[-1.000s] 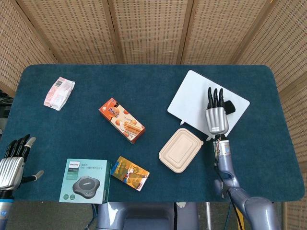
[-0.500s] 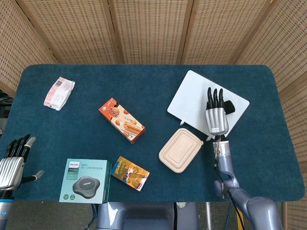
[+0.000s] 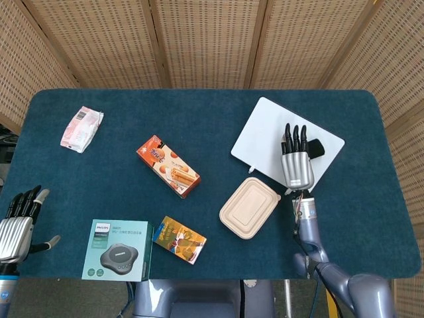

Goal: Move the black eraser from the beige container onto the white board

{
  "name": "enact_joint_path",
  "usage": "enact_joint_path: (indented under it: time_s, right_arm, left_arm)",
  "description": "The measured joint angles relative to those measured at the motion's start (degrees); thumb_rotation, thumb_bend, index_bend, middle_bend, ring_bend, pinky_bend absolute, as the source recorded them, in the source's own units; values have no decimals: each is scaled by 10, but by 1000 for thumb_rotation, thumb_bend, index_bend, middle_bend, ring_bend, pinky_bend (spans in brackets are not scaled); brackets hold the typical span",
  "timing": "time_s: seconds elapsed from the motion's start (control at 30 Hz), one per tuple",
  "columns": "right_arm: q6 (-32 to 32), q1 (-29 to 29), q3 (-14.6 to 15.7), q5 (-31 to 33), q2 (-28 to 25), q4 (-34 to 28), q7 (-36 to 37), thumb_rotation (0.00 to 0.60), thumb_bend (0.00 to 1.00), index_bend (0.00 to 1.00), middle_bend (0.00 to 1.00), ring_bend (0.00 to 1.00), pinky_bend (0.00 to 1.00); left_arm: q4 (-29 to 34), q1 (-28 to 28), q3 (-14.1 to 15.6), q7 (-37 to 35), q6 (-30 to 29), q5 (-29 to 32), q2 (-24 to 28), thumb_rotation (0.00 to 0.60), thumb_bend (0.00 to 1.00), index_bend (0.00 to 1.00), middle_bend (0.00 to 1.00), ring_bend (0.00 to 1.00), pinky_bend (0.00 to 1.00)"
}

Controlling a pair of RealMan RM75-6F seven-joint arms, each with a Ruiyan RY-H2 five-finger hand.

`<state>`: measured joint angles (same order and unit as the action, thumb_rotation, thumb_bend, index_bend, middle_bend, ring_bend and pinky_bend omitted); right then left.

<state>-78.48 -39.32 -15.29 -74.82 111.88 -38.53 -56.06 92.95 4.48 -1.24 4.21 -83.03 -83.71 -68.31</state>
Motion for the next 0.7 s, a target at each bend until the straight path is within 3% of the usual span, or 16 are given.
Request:
enact_joint_path:
  time_s: [0.3,0.43,0.57,0.7]
  right_arm:
    - [-45,29,6,-11,-72,-153,-41,600,71,111,0,0,0]
    - [-71,53,13,-22,-122,-254,-40,600,74,110,0,0,0]
    - [-96,85,27,-40,-178,-352,-2,600,57,110,0,0,0]
    - [-112,116,47,-60,-219,-402,84,600,55,110,0,0,0]
  left_arm:
    - [2,-2,-1,-1,-6,-2,2,600,155,0,0,0,0]
    - [4,-5,-2,-2,-13,-3,5,600,155,0,0,0,0]
    - [5,-7,-2,-2,-16,-4,6,600,154,0,0,0,0]
    - [8,-9,-2,1,-22,-7,7,600,155,0,0,0,0]
